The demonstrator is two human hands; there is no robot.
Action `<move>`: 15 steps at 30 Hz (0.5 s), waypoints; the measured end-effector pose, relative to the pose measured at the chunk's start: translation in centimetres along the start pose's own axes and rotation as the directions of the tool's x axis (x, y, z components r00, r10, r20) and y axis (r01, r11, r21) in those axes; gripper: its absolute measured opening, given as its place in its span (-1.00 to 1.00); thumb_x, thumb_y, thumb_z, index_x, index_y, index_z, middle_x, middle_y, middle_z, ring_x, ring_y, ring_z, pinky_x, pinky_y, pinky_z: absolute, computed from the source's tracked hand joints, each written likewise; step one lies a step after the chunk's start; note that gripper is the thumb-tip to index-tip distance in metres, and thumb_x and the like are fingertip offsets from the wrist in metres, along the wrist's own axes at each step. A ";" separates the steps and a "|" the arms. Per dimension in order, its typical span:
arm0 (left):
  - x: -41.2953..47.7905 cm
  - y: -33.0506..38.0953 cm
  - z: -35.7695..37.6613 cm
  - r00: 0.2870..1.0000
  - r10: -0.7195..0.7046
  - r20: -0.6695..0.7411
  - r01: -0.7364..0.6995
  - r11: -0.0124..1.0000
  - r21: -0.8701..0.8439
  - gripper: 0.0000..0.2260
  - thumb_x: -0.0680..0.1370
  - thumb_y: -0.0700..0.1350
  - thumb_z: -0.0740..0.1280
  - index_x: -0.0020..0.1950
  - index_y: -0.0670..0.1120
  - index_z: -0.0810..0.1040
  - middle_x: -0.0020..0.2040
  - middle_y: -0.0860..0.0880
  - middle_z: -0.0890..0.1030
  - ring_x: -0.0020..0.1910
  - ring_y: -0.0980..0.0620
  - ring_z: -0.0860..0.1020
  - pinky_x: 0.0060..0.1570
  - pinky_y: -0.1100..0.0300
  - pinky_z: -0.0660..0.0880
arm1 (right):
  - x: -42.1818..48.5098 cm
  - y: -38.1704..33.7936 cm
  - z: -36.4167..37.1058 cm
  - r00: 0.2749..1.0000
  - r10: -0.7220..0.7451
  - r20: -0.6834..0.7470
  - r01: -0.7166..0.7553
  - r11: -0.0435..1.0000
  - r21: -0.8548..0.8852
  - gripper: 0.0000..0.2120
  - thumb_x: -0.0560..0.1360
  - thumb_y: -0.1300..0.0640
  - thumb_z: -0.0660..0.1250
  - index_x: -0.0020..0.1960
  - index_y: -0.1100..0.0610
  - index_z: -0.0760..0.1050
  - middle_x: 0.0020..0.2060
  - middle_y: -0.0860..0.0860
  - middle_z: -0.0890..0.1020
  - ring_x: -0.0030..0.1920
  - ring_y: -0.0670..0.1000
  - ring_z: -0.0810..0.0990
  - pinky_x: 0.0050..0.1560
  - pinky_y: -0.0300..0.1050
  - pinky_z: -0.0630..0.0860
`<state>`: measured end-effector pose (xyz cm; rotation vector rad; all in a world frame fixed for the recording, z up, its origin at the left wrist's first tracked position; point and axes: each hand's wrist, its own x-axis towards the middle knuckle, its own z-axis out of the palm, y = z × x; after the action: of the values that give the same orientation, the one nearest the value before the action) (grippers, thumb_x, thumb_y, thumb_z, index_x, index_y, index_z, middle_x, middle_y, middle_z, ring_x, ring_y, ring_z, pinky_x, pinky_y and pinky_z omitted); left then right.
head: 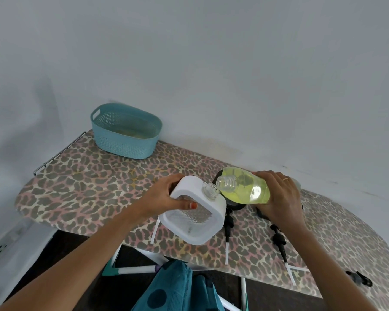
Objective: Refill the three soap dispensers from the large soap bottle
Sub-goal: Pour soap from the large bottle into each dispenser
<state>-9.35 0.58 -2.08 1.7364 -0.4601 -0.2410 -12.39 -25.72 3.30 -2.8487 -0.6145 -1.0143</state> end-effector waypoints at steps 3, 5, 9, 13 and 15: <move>0.1 -0.1 0.0 1.000 -0.005 -0.003 0.005 1.000 0.011 -0.42 0.16 0.09 0.50 0.11 -0.07 0.52 0.00 -0.18 0.61 -0.04 -0.12 0.57 0.00 0.04 0.52 | 0.0 0.1 -0.1 1.000 -0.004 0.012 0.004 1.000 -0.009 -0.53 0.06 0.31 0.62 -0.06 0.29 0.58 -0.20 0.13 0.66 -0.24 0.17 0.63 -0.23 0.00 0.47; 0.1 -0.1 0.1 1.000 -0.007 -0.002 0.007 1.000 0.015 -0.42 0.16 0.09 0.51 0.12 -0.07 0.52 0.00 -0.17 0.61 -0.03 -0.12 0.58 0.02 0.03 0.51 | 0.0 0.2 -0.1 1.000 -0.008 0.011 0.008 1.000 -0.009 -0.54 0.07 0.31 0.61 -0.06 0.29 0.58 -0.20 0.12 0.66 -0.22 0.17 0.64 -0.22 0.01 0.47; 0.1 -0.2 0.1 1.000 -0.003 -0.003 0.003 1.000 0.001 -0.40 0.13 0.16 0.47 0.10 -0.04 0.52 -0.01 -0.15 0.62 -0.04 -0.10 0.58 0.04 -0.02 0.51 | 0.1 0.2 -0.2 1.000 -0.016 -0.003 0.016 1.000 -0.026 -0.55 0.07 0.33 0.61 -0.07 0.28 0.58 -0.20 0.11 0.66 -0.25 0.16 0.63 -0.23 -0.02 0.47; 0.1 -0.5 0.1 1.000 0.000 0.001 0.000 1.000 0.008 -0.39 0.14 0.16 0.48 0.13 -0.05 0.52 -0.01 -0.12 0.62 -0.04 -0.08 0.59 0.06 -0.09 0.52 | 0.1 0.2 -0.3 1.000 -0.028 -0.013 0.027 0.999 -0.037 -0.55 0.06 0.34 0.61 -0.08 0.28 0.58 -0.22 0.11 0.66 -0.23 0.16 0.64 -0.22 -0.03 0.48; 0.2 -0.6 0.1 1.000 0.003 -0.001 -0.003 1.000 0.022 -0.38 0.14 0.17 0.48 0.13 -0.06 0.51 -0.01 -0.12 0.62 -0.05 -0.07 0.59 0.05 -0.10 0.52 | 0.2 0.2 -0.3 0.999 -0.028 -0.016 0.028 0.999 -0.036 -0.54 0.05 0.35 0.61 -0.08 0.28 0.58 -0.21 0.10 0.66 -0.23 0.16 0.65 -0.22 -0.03 0.47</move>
<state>-9.16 0.48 -2.68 1.7571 -0.4657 -0.2335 -12.41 -25.88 3.68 -2.8671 -0.6431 -1.0627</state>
